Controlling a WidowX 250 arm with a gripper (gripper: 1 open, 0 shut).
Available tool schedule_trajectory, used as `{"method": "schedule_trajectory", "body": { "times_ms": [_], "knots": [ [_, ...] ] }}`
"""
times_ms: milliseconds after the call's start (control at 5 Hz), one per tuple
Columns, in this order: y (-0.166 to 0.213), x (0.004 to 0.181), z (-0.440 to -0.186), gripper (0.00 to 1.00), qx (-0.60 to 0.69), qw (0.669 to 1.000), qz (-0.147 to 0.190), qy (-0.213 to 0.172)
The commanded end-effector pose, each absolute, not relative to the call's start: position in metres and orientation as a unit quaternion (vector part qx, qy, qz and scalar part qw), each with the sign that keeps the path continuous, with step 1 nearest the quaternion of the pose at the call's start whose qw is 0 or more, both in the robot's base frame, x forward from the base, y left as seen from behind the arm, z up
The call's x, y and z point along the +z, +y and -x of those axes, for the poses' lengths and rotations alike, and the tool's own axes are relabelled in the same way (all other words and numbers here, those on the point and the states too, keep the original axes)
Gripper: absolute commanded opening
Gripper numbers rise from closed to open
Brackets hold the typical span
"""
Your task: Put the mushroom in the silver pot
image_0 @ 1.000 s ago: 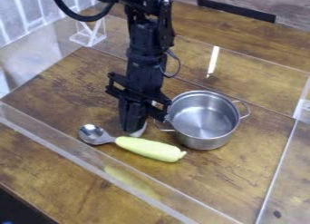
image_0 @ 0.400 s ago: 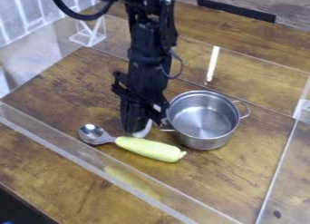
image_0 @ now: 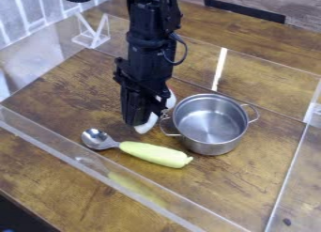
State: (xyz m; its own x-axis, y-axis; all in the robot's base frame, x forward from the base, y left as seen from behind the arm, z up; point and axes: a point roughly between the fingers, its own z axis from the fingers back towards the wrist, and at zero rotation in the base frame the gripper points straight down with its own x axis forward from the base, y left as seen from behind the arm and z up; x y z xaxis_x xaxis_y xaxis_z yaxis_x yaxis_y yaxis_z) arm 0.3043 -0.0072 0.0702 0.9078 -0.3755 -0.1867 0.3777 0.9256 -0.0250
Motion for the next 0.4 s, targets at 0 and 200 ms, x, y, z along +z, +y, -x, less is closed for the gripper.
{"method": "schedule_trajectory", "body": {
  "times_ms": [0,200],
  "knots": [
    [0.009,0.099,-0.319,0.0,-0.201,0.978,-0.011,0.048],
    [0.022,0.093,-0.326,0.0,-0.185,0.981,-0.008,0.051]
  ]
}}
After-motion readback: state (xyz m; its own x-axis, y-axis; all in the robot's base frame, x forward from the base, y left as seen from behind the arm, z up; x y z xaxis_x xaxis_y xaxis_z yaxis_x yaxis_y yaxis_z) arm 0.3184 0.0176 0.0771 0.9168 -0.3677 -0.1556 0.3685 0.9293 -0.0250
